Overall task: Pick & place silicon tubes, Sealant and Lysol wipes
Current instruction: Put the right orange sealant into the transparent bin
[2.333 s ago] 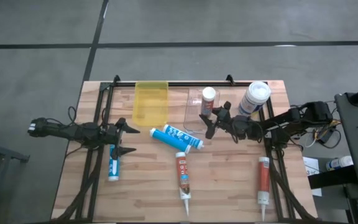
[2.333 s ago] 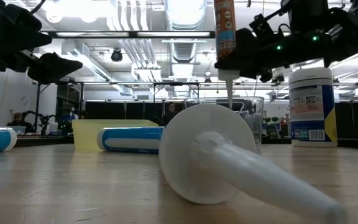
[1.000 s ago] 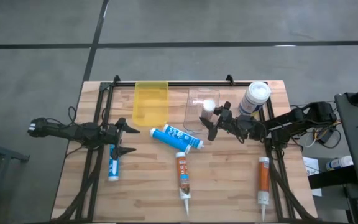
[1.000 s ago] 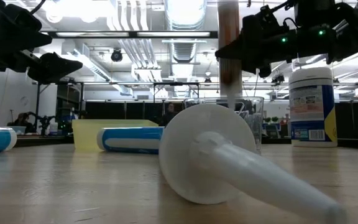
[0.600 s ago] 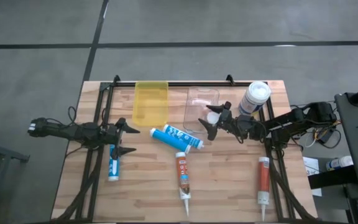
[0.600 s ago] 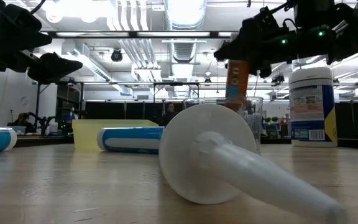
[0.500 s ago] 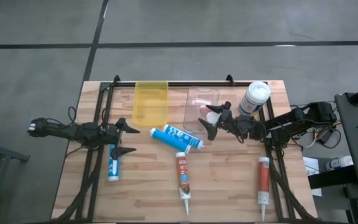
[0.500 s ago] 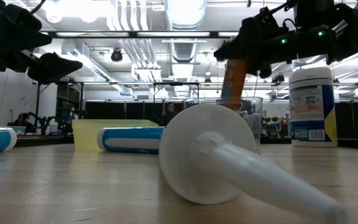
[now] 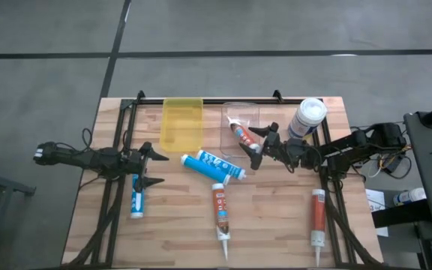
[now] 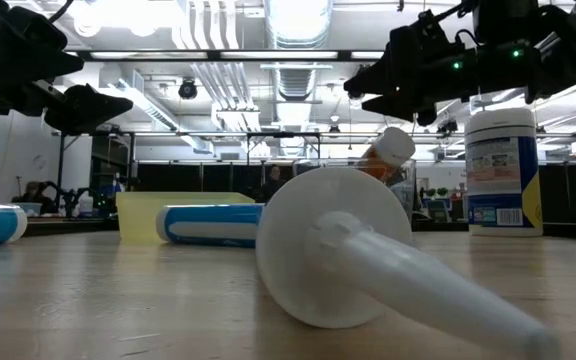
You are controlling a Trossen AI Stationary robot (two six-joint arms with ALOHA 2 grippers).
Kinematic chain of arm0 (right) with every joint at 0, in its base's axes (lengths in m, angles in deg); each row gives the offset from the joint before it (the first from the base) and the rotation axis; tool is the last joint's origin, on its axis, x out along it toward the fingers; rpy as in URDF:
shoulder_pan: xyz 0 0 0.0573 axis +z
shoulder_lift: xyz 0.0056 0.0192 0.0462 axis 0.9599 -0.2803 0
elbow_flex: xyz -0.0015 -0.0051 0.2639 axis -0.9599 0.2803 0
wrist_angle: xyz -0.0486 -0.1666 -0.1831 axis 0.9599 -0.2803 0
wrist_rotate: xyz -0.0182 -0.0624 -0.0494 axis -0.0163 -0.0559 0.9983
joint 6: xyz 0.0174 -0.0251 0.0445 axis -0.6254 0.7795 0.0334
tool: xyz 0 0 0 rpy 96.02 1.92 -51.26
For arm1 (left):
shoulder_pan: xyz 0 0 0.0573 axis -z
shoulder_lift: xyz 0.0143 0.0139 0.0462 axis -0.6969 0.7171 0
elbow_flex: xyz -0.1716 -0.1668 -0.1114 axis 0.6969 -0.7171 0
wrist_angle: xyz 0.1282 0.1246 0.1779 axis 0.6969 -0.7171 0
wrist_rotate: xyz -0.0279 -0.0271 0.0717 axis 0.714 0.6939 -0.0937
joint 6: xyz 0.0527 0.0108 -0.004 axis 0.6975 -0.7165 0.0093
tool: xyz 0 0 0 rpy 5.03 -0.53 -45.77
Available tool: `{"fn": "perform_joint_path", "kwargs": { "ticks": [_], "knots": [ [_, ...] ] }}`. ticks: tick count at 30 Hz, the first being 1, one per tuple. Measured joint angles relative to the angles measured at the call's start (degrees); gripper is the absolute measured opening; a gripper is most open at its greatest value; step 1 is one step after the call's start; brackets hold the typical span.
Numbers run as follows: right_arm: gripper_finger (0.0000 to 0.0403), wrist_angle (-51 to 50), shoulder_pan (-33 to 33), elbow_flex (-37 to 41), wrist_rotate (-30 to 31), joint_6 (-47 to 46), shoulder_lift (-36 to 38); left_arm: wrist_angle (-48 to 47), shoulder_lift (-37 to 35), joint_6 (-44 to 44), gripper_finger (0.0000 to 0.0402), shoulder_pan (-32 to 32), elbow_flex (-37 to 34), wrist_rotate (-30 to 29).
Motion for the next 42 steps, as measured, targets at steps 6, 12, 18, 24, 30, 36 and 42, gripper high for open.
{"fn": "perform_joint_path", "kwargs": {
  "ticks": [6,12,18,24,30,36,42],
  "knots": [
    [0.0363,0.0,0.0,0.0,0.0,0.0,0.0,0.0,0.0,0.0,0.0398,0.0,0.0,0.0],
    [0.0363,0.0,0.0,0.0,0.0,0.0,0.0,0.0,0.0,0.0,0.0398,0.0,0.0,0.0],
    [0.0363,-0.2,0.1,0.0,-0.5,0.3,1.0,0.0,0.0,0.0,0.0398,0.0,0.0,0.0],
    [0.0363,-1.3,1.5,0.0,-2.9,1.5,4.9,0.0,0.0,0.0,0.0398,0.0,0.0,0.0],
    [0.0363,-6.4,4.5,0.0,-3.0,1.7,11.9,0.0,0.0,0.0,0.0398,0.0,0.0,0.0],
    [0.0363,-12.6,7.9,0.0,-2.9,-0.1,18.8,0.0,0.0,0.0,0.0399,0.0,0.0,0.0],
    [0.0363,-20.9,12.2,0.0,-0.1,-9.3,22.9,0.0,0.0,0.0,0.0398,0.0,0.0,0.0]
  ]
}}
